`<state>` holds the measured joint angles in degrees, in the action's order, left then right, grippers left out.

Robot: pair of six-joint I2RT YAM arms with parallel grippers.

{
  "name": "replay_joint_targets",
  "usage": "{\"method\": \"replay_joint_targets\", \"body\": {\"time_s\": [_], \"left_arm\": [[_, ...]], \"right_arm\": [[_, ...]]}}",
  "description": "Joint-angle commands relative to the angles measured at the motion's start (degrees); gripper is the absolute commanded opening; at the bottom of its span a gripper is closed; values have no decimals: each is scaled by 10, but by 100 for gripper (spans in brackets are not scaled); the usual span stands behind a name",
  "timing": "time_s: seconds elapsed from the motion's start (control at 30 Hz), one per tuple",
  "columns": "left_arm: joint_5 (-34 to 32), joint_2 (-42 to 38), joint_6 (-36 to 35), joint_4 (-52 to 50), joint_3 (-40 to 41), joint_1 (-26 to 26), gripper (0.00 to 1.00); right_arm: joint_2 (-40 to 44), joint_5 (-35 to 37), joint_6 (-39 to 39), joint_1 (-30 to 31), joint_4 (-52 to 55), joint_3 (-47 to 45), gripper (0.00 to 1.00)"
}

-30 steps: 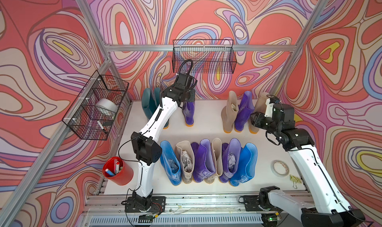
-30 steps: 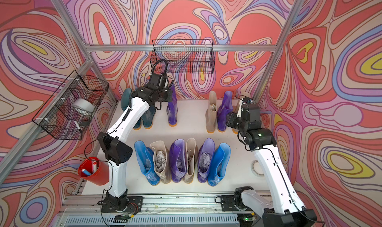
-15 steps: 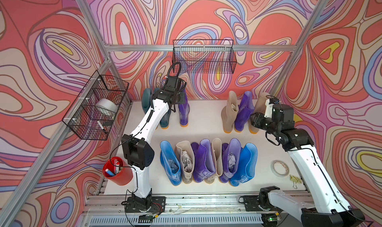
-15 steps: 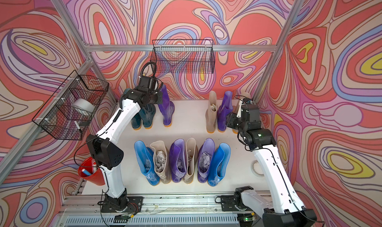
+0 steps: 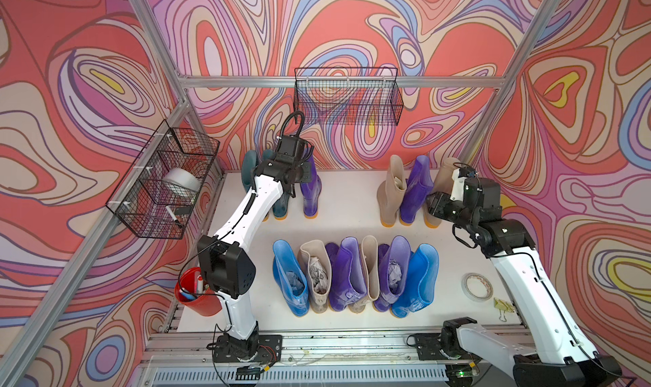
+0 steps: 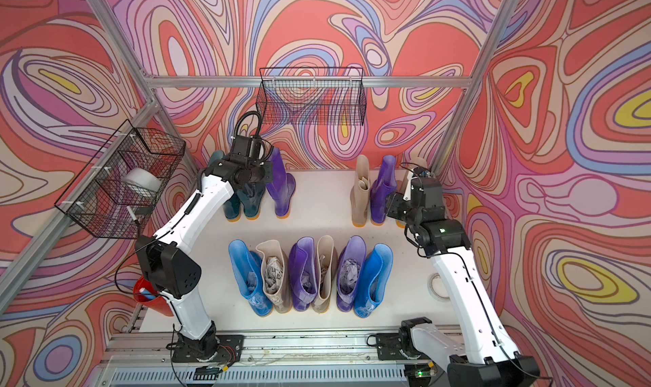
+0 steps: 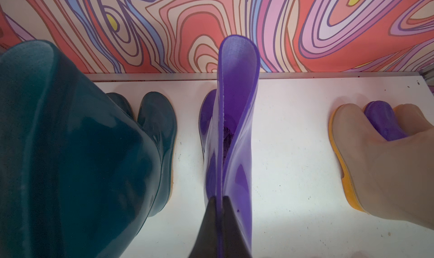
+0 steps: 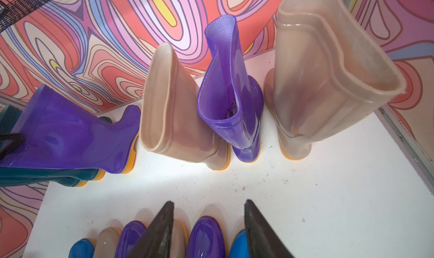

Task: Match and arrange rain boots in pairs
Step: Place the rain boot at the center of the board.

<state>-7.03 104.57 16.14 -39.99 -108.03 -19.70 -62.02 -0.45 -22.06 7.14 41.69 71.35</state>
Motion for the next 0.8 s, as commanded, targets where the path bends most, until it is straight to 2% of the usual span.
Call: {"method": "replay_joint_targets", "body": {"time_s": [0.0,0.43,0.73,0.77], "left_arm": [[-29,-41,3,44,12,5,0],[-79,-84,-3,59,71,7,0],[-59,-63,6,41,57,6,0],[-56,-60,8,37,53,7,5]], "right_arm": [[9,1,0,-2,11,3,50],[18,-2,-3,-2,12,-5,50],[8,-3,0,-3,7,-6,50],[7,-2,2,-2,7,-3,50]]}}
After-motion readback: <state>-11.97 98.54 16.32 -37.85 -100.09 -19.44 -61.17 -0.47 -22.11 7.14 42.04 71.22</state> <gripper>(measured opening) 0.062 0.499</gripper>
